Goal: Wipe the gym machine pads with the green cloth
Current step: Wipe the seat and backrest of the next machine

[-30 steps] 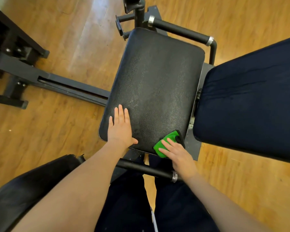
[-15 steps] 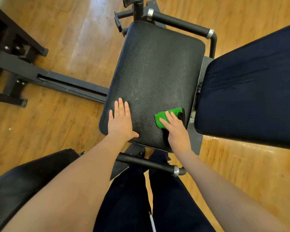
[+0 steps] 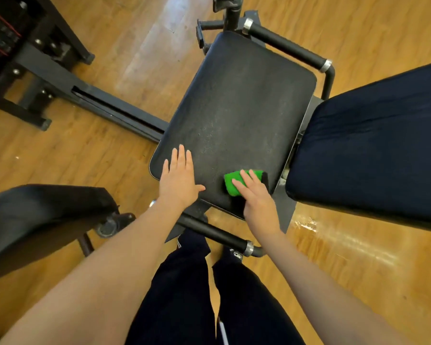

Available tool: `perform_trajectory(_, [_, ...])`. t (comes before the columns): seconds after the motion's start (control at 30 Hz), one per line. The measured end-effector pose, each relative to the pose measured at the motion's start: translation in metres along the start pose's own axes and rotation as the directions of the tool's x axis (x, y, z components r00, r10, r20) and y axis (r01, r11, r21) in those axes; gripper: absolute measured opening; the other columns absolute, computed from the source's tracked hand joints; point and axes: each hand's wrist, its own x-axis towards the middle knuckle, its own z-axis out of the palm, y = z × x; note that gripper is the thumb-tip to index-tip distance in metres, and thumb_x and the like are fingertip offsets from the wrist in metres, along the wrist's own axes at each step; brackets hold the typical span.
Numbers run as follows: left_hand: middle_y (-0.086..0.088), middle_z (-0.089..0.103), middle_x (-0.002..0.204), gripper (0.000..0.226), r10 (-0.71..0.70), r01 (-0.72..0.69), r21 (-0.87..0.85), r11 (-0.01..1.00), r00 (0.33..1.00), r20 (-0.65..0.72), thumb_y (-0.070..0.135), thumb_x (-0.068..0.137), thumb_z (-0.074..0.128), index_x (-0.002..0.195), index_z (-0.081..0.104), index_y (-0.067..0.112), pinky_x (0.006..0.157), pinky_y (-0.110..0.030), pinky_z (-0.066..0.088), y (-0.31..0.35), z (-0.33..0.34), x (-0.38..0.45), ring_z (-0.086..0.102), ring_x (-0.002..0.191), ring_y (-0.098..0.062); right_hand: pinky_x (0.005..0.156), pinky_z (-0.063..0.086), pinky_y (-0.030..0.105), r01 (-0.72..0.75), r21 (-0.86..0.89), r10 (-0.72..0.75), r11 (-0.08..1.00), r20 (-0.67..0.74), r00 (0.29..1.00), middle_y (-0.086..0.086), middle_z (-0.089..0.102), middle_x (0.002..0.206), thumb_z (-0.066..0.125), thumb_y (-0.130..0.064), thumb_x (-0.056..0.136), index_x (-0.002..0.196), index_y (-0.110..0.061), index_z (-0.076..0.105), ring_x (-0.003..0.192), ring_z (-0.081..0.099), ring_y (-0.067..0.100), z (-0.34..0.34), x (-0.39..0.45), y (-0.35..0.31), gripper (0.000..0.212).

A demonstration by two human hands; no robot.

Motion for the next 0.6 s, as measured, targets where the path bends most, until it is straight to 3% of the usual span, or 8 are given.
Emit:
perform_trajectory(0.1, [-0.016,-0.017,0.159,0.094,-0.049,0.047,-0.080,0.996,0.999,-0.020,0.051,0.096,0.048,0.152,-0.010,0.003,0.120,-0.043,0.002,0.010,0.020,-0.025,-0.013,0.148,-0.029,0.105,0.031,0.047,0.225,-0.025,-0.216,0.974,0.191,0.958,0.017,0.047,0.139,0.058,0.018,0.074,0.125,-0.006,0.058,0.131,0.040,0.037,0.013,0.039,-0.014,0.056])
perform_trajectory(0.2, [-0.017,-0.016,0.160,0.092,-0.083,0.081,-0.140,0.987,0.996,-0.009,0.050,0.096,0.047,0.152,-0.008,0.002,0.120,-0.042,0.001,0.021,0.031,-0.038,-0.013,0.148,-0.029,0.092,0.044,0.053,0.408,-0.048,-0.372,0.912,0.324,0.870,0.019,0.057,0.127,0.075,0.015,0.058,0.114,-0.005,0.066,0.116,0.054,0.040,0.027,0.038,-0.007,0.060])
perform_trajectory(0.3, [-0.017,-0.015,0.160,0.091,-0.090,0.091,-0.150,0.984,0.996,0.016,0.054,0.096,0.044,0.152,-0.007,0.002,0.120,-0.041,0.000,0.029,0.035,-0.049,-0.012,0.148,-0.028,0.087,0.048,0.050,0.426,-0.072,-0.387,0.902,0.301,0.871,0.017,0.062,0.121,0.078,0.017,0.050,0.109,-0.007,0.069,0.110,0.059,0.037,0.019,0.011,0.017,0.065])
perform_trajectory(0.4, [-0.016,-0.013,0.160,0.089,-0.087,0.095,-0.155,0.983,0.994,0.059,0.056,0.097,0.039,0.152,-0.006,0.002,0.120,-0.041,0.000,0.037,0.033,-0.062,-0.011,0.149,-0.028,0.094,0.045,0.044,0.399,-0.112,-0.344,0.910,0.335,0.877,0.013,0.058,0.129,0.077,0.016,0.055,0.116,-0.011,0.065,0.119,0.055,0.033,0.003,-0.017,0.037,0.068])
perform_trajectory(0.5, [-0.015,-0.012,0.161,0.088,-0.048,0.058,-0.155,0.986,0.997,0.067,0.056,0.098,0.037,0.152,-0.006,0.002,0.120,-0.041,-0.001,0.055,0.024,-0.073,-0.010,0.149,-0.027,0.114,0.021,0.035,0.353,-0.103,-0.274,0.930,0.443,0.853,0.006,0.026,0.153,0.050,0.012,0.084,0.140,-0.018,0.041,0.142,0.022,0.024,-0.015,-0.031,0.048,0.065])
perform_trajectory(0.6, [-0.015,-0.012,0.161,0.088,0.013,-0.007,-0.124,0.992,0.999,0.041,0.057,0.098,0.036,0.152,-0.007,0.003,0.120,-0.041,-0.001,0.078,0.013,-0.085,-0.010,0.149,-0.026,0.115,0.017,0.032,0.295,-0.135,-0.190,0.946,0.508,0.840,0.001,0.015,0.157,0.041,0.006,0.092,0.145,-0.022,0.031,0.144,0.012,0.019,-0.033,-0.034,0.045,0.061])
